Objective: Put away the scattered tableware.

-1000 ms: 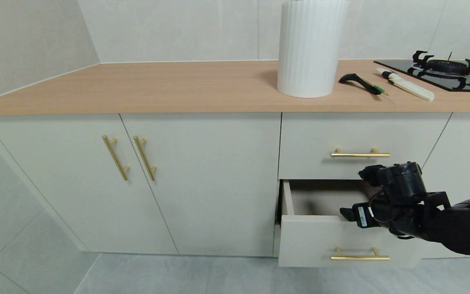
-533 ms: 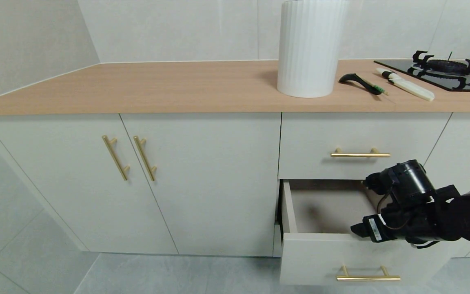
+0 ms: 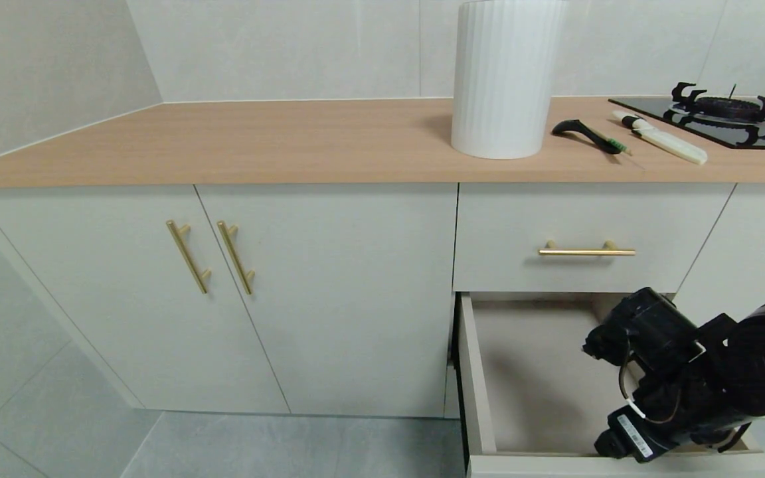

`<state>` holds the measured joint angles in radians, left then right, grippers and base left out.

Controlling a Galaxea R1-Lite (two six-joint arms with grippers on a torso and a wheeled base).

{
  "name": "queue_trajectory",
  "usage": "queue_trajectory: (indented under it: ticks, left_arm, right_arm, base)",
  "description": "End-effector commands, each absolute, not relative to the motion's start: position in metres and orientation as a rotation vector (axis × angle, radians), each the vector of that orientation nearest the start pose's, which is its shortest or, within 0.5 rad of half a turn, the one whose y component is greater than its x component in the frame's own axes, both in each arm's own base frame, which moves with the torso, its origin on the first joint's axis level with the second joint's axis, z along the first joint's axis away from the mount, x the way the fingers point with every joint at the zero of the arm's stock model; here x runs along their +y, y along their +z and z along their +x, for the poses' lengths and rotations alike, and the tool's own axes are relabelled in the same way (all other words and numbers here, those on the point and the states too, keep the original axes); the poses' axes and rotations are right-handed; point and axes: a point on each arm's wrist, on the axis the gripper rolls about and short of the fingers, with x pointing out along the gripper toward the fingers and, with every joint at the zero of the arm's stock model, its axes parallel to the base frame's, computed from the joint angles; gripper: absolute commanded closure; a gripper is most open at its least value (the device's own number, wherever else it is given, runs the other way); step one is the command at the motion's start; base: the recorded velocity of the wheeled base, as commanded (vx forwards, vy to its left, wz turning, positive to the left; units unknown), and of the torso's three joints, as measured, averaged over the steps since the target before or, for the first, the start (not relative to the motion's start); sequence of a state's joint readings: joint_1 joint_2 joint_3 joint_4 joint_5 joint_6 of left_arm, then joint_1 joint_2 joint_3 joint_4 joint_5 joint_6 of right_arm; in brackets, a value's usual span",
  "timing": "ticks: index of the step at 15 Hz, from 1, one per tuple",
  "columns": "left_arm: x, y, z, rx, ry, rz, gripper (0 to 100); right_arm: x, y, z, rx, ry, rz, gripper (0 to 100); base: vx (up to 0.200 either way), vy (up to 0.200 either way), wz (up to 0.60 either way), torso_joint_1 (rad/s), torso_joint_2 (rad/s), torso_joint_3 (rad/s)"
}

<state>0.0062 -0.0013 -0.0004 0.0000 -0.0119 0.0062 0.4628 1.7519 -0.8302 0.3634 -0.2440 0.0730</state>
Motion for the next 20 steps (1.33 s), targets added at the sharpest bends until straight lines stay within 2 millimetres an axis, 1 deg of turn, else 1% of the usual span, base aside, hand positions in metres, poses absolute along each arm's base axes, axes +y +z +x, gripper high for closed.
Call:
queue_trajectory:
  ticks: [1, 6, 9, 10, 13, 14, 16, 17, 18, 19, 20]
  left_arm:
    - [0.0, 0.075, -0.023, 0.0, -0.006, 0.006, 0]
    - [0.0, 0.075, -0.023, 0.0, -0.006, 0.006, 0]
    - [0.0, 0.075, -0.023, 0.0, -0.006, 0.006, 0]
    - [0.0, 0.075, -0.023, 0.0, -0.006, 0.006, 0]
    - [0.0, 0.075, -0.023, 0.0, -0.006, 0.006, 0]
    - [0.0, 0.075, -0.023, 0.0, -0.006, 0.006, 0]
    - [0.0, 0.075, -0.023, 0.0, -0.008, 0.006, 0]
    - [0.0, 0.075, -0.023, 0.0, -0.006, 0.006, 0]
    - [0.0, 0.075, -0.023, 0.0, -0.006, 0.006, 0]
    - [0.0, 0.075, -0.023, 0.0, -0.006, 0.006, 0]
    - [0.0, 0.075, -0.023, 0.0, -0.006, 0.006, 0]
  right_arm:
    - [0.112, 0.104, 0.219, 1.225, 0.169, -0.416, 0]
    - [0.111, 0.103, 0.216, 1.237, 0.175, -0.434, 0]
    - [0.11, 0.096, 0.198, 1.369, 0.222, -0.55, 0]
    - [0.109, 0.096, 0.195, 1.398, 0.224, -0.565, 0]
    - [0.11, 0.098, 0.196, 1.391, 0.221, -0.557, 0]
    - [0.112, 0.101, 0.201, 1.343, 0.214, -0.526, 0]
    - [0.108, 0.125, 0.203, 1.208, 0.167, -0.399, 0]
    - [0.106, 0.154, 0.2, 1.097, 0.163, -0.311, 0]
    - [0.103, 0.168, 0.197, 1.042, 0.156, -0.262, 0]
    - [0.096, 0.196, 0.187, 0.929, 0.155, -0.162, 0]
    - [0.088, 0.208, 0.178, 0.88, 0.152, -0.128, 0]
  base:
    - [0.0, 0.0, 0.0, 0.0, 0.0, 0.0]
    - [0.0, 0.0, 0.0, 0.0, 0.0, 0.0]
    - [0.0, 0.0, 0.0, 0.0, 0.0, 0.0]
    - [0.0, 0.0, 0.0, 0.0, 0.0, 0.0]
    - [0.0, 0.0, 0.0, 0.0, 0.0, 0.0]
    - [0.0, 0.0, 0.0, 0.0, 0.0, 0.0]
    - [0.0, 0.0, 0.0, 0.0, 0.0, 0.0]
    - [0.0, 0.0, 0.0, 0.0, 0.0, 0.0]
    - [0.0, 0.0, 0.0, 0.0, 0.0, 0.0]
    - [0.0, 0.0, 0.0, 0.0, 0.0, 0.0]
    - [0.0, 0.0, 0.0, 0.0, 0.0, 0.0]
